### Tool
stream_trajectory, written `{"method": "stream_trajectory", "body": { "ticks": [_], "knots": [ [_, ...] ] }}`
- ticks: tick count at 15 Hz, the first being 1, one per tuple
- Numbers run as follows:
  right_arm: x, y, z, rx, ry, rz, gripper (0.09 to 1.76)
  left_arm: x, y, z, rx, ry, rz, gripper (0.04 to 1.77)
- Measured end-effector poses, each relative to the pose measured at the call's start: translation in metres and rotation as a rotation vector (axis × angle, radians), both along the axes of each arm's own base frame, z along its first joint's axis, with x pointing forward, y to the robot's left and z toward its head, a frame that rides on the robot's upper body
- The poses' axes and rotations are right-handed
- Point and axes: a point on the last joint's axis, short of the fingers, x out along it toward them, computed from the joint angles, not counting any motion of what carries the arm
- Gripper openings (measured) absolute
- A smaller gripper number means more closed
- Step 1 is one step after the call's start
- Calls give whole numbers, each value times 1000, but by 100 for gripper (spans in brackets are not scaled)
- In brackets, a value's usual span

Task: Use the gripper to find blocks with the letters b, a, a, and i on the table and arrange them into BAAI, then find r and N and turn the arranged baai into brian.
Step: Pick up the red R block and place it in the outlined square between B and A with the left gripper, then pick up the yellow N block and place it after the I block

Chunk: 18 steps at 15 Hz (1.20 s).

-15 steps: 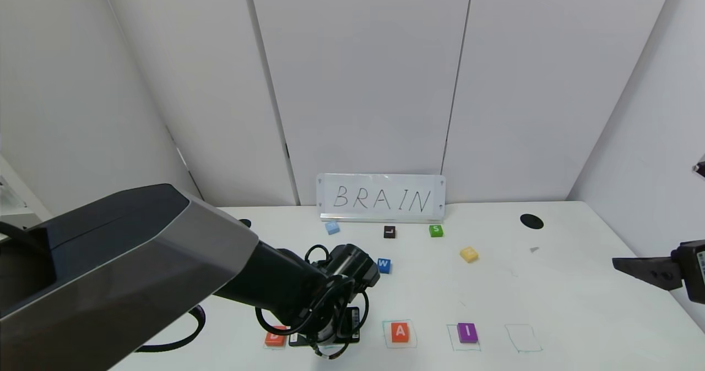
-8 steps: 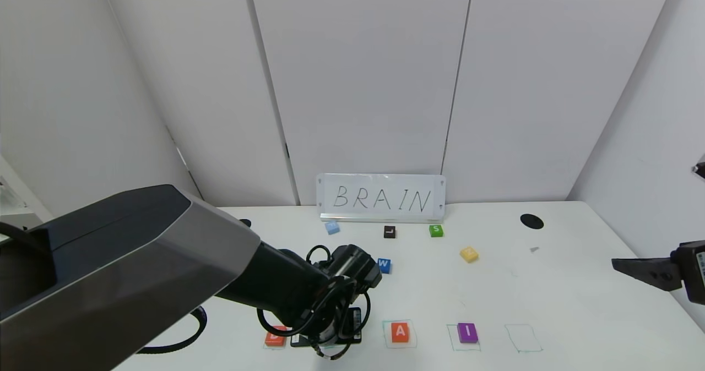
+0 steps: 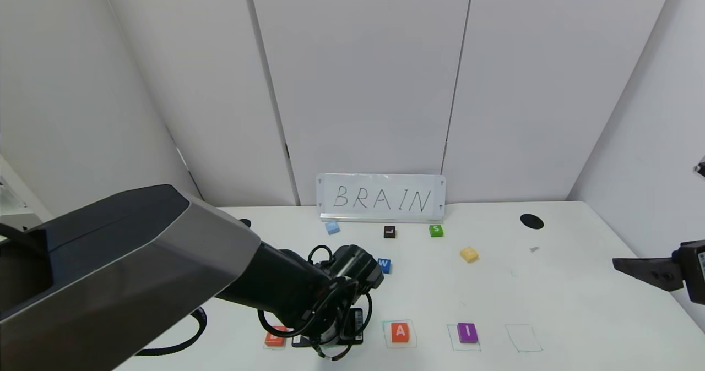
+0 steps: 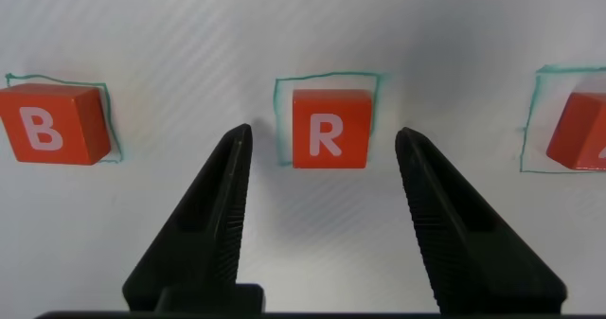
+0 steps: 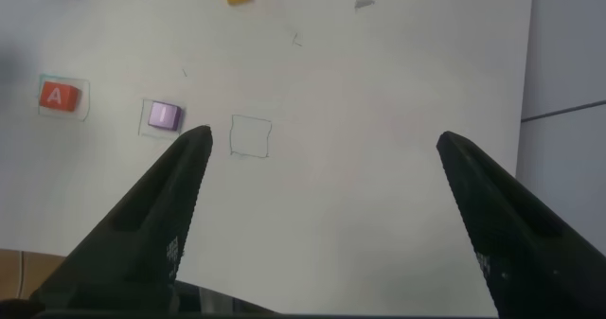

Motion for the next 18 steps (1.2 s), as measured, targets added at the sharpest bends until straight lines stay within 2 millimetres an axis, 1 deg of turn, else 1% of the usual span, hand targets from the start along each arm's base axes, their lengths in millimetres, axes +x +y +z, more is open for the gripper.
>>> {"method": "stream_trajectory", "body": {
  "ticks": [3, 5, 9, 12, 15, 18],
  "knots": [
    [0, 0, 0, 1, -2, 0, 171, -2, 3, 16, -20, -24, -5, 130],
    [0, 0, 0, 2, -2, 0, 171, -8, 7, 38, -38, -50, -35, 140],
    [0, 2, -1, 2, 1, 6, 171, -29, 23, 79, -66, -38, -122, 152],
    [-2, 2, -3, 22, 5, -1, 171, -40, 40, 105, -63, -105, -211, 158],
    [-4, 5, -4, 78, 18, -21, 171, -51, 62, 135, -67, -193, -287, 163],
    [-2, 8, -6, 77, 38, -10, 171, -64, 79, 148, -60, -255, -334, 165]
  ]
}}
